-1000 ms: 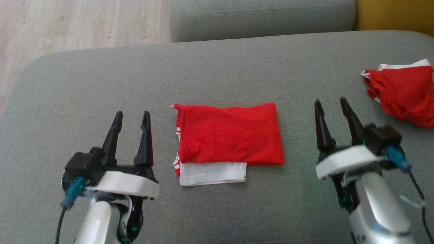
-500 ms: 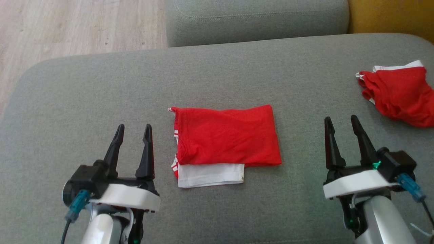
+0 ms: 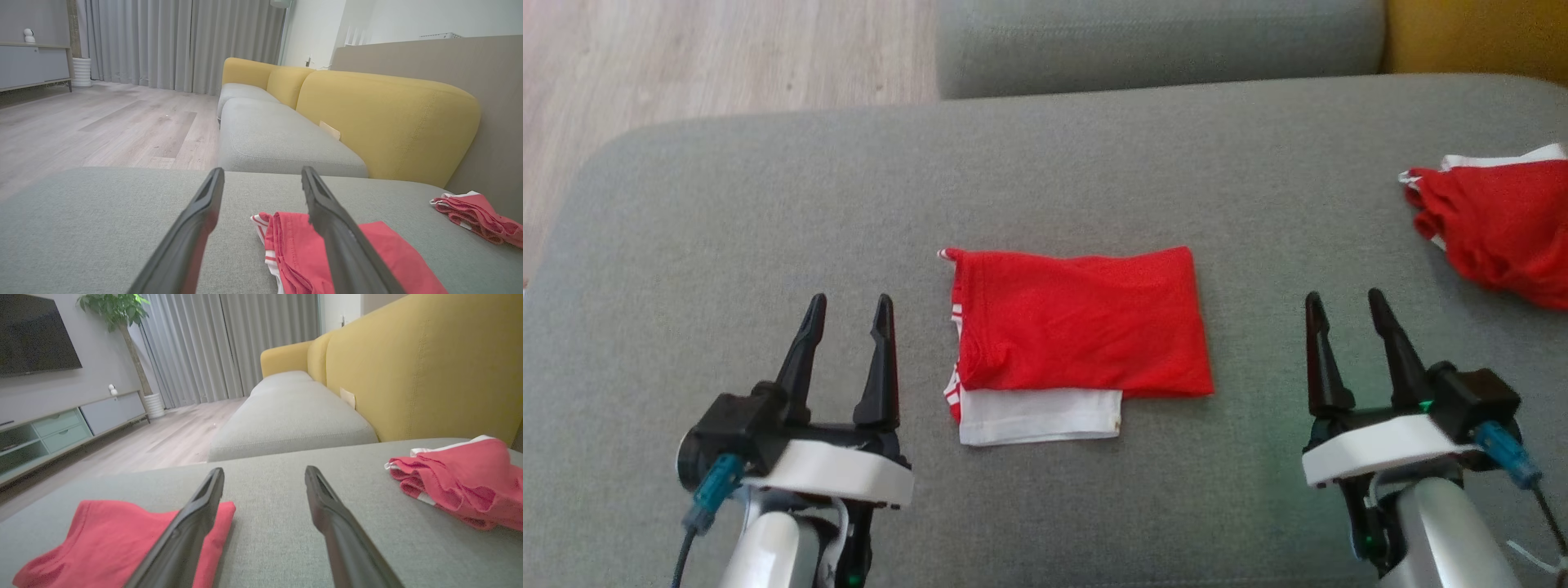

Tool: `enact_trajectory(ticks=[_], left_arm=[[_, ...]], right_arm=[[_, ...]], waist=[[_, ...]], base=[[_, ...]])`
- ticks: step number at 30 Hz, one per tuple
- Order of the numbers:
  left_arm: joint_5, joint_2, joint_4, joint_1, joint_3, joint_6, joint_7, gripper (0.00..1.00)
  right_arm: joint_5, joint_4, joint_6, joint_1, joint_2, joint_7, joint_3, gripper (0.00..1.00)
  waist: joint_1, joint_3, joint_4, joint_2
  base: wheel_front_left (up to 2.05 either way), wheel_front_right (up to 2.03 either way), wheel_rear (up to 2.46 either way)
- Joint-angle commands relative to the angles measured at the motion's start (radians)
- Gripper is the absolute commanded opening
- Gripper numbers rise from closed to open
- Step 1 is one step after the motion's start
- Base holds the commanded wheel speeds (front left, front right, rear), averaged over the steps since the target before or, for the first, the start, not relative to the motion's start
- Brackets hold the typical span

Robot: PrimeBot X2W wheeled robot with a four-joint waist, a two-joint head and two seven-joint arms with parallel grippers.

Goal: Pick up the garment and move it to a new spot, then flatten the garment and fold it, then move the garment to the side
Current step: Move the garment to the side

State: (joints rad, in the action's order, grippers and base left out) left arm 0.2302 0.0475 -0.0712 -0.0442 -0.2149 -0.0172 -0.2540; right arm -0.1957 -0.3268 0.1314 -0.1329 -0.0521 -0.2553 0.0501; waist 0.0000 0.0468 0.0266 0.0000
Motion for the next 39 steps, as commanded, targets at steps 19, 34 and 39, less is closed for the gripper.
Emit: enact_trajectory(ticks=[19,34,39], left_arm=[[0.019,0.003,0.014,-0.117,-0.038,-0.002,-0.008,1.0],[0.018,0.003,0.01,-0.105,-0.032,-0.004,-0.008,1.0],[0.017,0.003,0.016,-0.101,-0.03,-0.001,-0.008,1.0]], right_arm=[[-0.08,-0.464,-0.001,-0.317,0.002,0.128,0.187,1.0],[-0.138,-0.588,-0.001,-0.382,0.002,0.104,0.345,0.0],[-0.002,-0.595,-0.001,-0.428,0.002,0.058,0.363,0.0]], waist=[[0.0,0.136,0.129,0.0],[0.0,0.112,0.087,0.0],[0.0,0.097,0.032,0.0]], base=[[0.0,0.0,0.0],[0.0,0.0,0.0],[0.0,0.0,0.0]])
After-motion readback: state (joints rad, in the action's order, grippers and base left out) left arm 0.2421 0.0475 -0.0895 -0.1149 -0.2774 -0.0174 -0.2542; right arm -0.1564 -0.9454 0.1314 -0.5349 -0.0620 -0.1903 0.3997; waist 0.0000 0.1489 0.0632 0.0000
